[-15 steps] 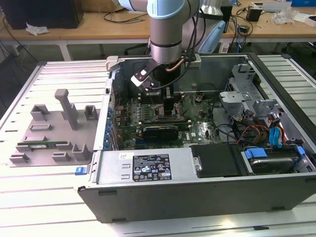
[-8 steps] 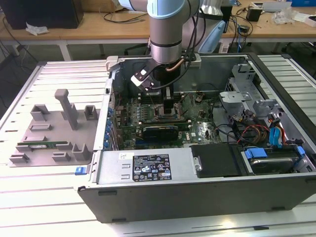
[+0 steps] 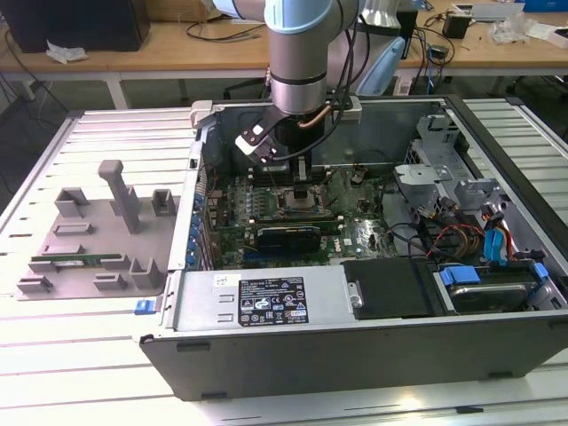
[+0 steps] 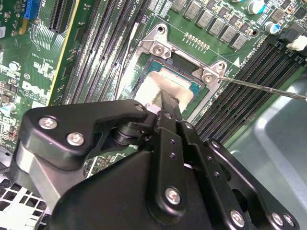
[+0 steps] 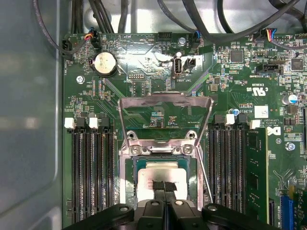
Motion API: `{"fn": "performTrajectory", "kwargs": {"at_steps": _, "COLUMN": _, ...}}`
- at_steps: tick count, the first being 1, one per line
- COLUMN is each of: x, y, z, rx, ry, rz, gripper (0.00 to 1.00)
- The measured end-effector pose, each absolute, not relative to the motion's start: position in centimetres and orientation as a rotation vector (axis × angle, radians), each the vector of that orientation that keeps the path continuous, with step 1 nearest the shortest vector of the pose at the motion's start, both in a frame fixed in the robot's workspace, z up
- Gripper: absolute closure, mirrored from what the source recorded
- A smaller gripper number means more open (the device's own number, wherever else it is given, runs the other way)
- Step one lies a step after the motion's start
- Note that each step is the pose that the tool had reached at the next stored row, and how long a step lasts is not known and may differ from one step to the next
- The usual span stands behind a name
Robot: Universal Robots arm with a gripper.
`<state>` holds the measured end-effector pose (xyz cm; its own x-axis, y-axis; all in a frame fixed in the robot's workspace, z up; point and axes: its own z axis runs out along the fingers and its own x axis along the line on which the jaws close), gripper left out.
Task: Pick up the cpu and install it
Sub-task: 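Place the cpu into insertion slot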
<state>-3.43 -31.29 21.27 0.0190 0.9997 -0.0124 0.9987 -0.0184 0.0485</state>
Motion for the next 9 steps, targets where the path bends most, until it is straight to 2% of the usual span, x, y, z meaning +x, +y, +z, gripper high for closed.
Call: {"fn": "performTrajectory", "kwargs": {"at_steps": 9, "x": -3.43, "y": -31.29, "z": 20.77, "rx": 2.211, "ry": 2.17, "rz": 0.039, "gripper": 0.89}}
